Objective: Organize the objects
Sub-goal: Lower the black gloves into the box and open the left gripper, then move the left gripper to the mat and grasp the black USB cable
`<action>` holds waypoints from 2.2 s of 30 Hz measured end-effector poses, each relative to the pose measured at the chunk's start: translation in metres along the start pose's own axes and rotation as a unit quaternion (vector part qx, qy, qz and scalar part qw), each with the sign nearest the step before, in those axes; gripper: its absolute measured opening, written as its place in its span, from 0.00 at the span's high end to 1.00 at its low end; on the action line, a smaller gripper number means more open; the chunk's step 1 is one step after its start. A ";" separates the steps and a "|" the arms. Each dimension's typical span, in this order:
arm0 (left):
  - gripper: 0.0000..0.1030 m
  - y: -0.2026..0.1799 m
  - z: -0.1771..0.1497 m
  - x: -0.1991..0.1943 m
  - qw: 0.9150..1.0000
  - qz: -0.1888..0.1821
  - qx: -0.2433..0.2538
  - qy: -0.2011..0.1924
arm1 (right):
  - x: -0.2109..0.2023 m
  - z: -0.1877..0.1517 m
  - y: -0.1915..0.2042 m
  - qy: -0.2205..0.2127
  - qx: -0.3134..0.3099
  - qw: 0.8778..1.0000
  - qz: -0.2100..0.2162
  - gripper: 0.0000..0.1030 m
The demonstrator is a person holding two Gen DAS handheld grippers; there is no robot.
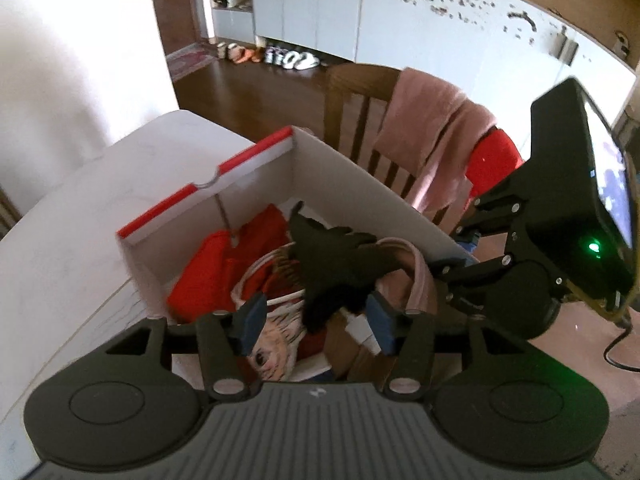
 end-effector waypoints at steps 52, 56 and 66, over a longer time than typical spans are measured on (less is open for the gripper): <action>0.67 0.143 -0.252 0.005 0.950 0.109 -0.264 0.125 | -0.001 -0.002 -0.001 0.004 -0.001 1.000 -0.002 0.89; 0.73 0.141 -0.253 0.008 0.950 0.105 -0.265 0.132 | -0.001 -0.002 -0.001 0.004 -0.001 1.000 -0.002 0.89; 0.85 0.135 -0.252 0.008 0.950 0.116 -0.256 0.139 | 0.000 -0.002 -0.001 0.004 -0.001 1.000 -0.003 0.89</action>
Point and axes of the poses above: each gripper's, at about its wrist camera, not at the fingertips, and x roughly the way its jaws point, y to its left, z to its top, the point moved 7 cm from there along x, roughly the way its jaws point, and after that the axes turned 6 degrees about y, right-handed, at the moved point
